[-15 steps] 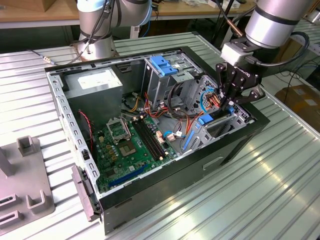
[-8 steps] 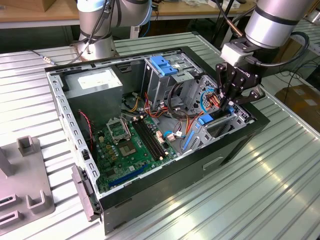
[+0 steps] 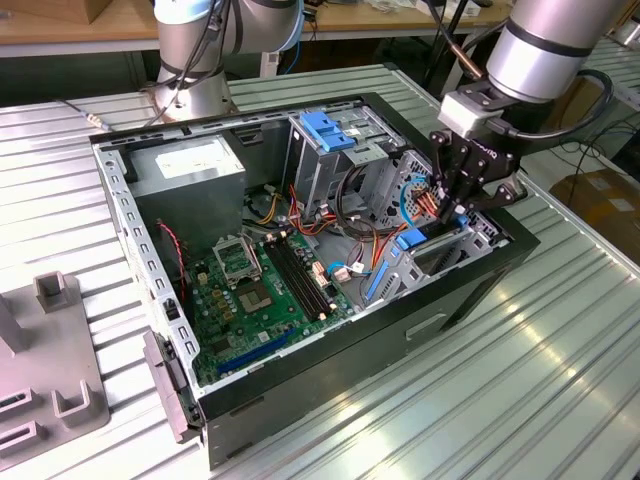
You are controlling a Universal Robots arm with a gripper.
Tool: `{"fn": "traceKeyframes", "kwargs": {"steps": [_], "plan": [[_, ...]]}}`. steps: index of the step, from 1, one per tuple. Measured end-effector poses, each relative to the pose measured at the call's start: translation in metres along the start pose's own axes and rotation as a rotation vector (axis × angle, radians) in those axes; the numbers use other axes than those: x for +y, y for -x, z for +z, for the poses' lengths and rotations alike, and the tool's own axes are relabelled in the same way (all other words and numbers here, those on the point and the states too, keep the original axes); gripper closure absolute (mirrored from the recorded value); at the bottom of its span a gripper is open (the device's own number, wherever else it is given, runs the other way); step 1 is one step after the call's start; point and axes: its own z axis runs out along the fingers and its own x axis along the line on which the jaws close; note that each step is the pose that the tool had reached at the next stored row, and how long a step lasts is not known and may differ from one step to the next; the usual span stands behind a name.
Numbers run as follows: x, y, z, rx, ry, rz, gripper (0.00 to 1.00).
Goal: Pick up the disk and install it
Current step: 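Insert the first disk wire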
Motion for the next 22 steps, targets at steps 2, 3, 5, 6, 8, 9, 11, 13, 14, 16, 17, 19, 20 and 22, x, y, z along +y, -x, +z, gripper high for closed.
{"fn": "traceKeyframes", "kwargs": {"steps": [2,3,5,6,8,9,11,13,14,16,17,19,20,22], "plan": [[0.0,0.0001,0.0008,-0.0003,-0.0001,0.0,0.84],[0.0,0.0001,0.0011,-0.0008,-0.0001,0.0,0.84],[0.0,0.0001,0.0012,-0.0008,-0.0001,0.0,0.84],[0.0,0.0002,0.0014,-0.0015,-0.0002,0.0,0.82],[0.0,0.0001,0.0018,-0.0021,-0.0002,0.0,0.82],[-0.0002,0.0001,0.001,-0.0014,-0.0001,0.0,0.76],[-0.0003,0.0,-0.0017,-0.0015,-0.0001,0.0,0.76],[-0.0006,-0.0001,-0.0054,-0.001,-0.0001,0.0,0.76],[-0.0009,-0.0002,-0.0071,-0.0011,-0.0001,0.0,0.76],[-0.001,-0.0003,-0.0086,-0.0013,-0.0001,0.0,0.76],[-0.001,-0.0003,-0.0086,-0.0014,-0.0001,0.0,0.78],[-0.0011,-0.0003,-0.0089,-0.0011,-0.0001,0.0,0.84],[-0.0011,-0.0003,-0.0089,-0.0011,-0.0001,0.0,0.9],[-0.001,-0.0003,-0.0089,-0.0012,-0.0001,0.0,0.9]]}}
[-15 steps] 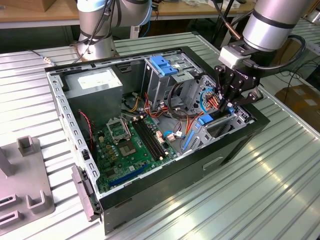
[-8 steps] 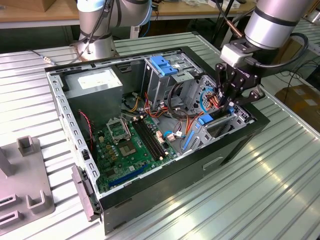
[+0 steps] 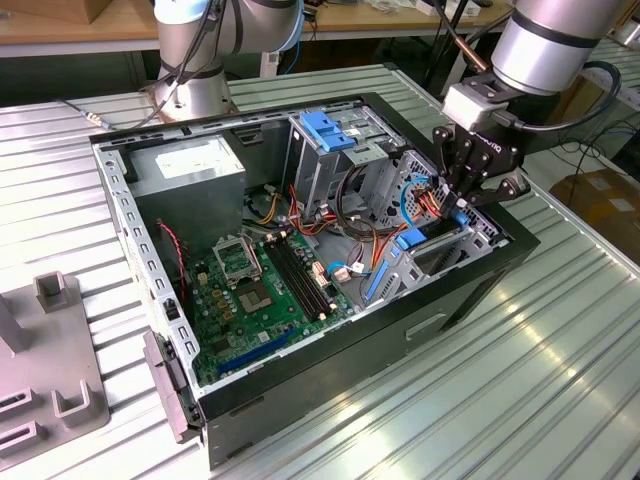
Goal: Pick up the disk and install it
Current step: 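Insert the first disk wire, then insert the second disk wire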
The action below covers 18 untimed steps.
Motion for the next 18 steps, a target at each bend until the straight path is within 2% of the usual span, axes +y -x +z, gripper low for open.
{"fn": "traceKeyframes", "kwargs": {"steps": [11,14,16,18], "plan": [[0.0003,-0.0001,-0.0011,-0.001,0.0,0.0,0.9],[0.0021,-0.0001,-0.0021,-0.007,-0.0001,0.0,0.9],[0.0029,-0.0001,-0.0035,-0.0087,-0.0002,0.0,0.9],[0.0036,-0.0002,-0.0073,-0.0149,-0.0003,0.0,0.9]]}}
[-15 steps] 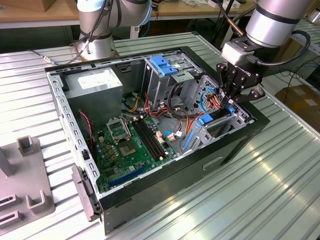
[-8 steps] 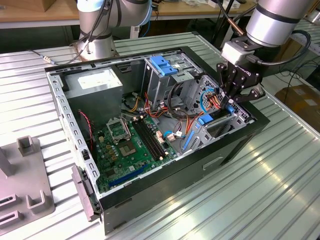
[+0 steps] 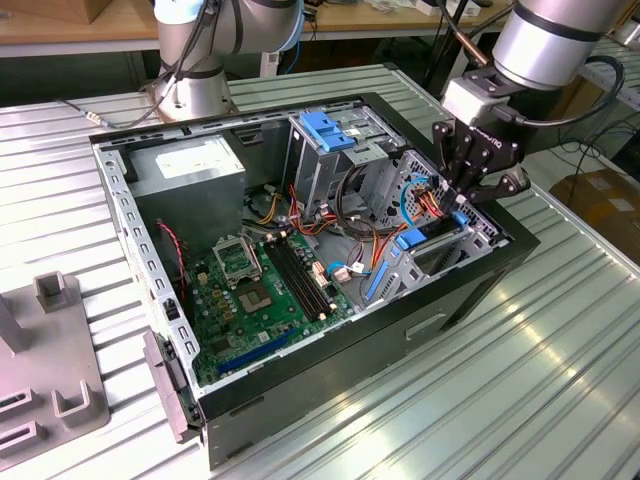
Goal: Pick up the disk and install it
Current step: 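Insert the second disk wire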
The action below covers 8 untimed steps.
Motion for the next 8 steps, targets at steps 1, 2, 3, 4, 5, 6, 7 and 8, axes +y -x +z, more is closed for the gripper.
{"fn": "traceKeyframes", "kwargs": {"steps": [1,2,3,4,5,6,7,8], "plan": [[0.0002,-0.0001,-0.0034,-0.006,-0.0002,0.0,0.9],[0.0005,-0.0002,-0.0058,-0.0095,-0.0003,0.0,0.9],[0.0006,-0.0003,-0.008,-0.012,-0.0003,0.0,0.9],[0.0005,-0.0004,-0.0116,-0.015,-0.0004,0.0,0.9],[0.0006,-0.0004,-0.0135,-0.017,-0.0003,0.0,0.9],[0.0005,-0.0005,-0.015,-0.0188,-0.0003,0.0,0.9],[0.0005,-0.0005,-0.017,-0.0209,-0.0001,0.0,0.9],[0.0005,-0.0006,-0.018,-0.0224,0.0002,0.001,0.9]]}}
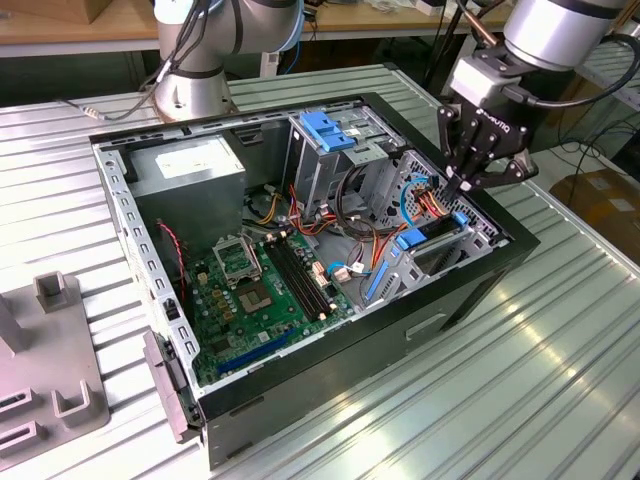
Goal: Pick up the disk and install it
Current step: 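Insert the second disk wire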
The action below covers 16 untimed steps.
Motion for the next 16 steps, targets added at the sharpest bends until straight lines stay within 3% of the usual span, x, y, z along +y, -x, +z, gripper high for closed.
{"fn": "traceKeyframes", "kwargs": {"steps": [5,9,12,16], "plan": [[0.0057,0.0011,-0.0009,-0.0027,0.0086,-0.003,0.9],[0.0056,0.0084,-0.008,-0.003,0.0152,-0.003,0.9],[0.0055,0.0098,-0.0113,-0.0031,0.0213,-0.003,0.9],[0.0053,0.013,-0.0161,-0.0033,0.0238,-0.003,0.9]]}}
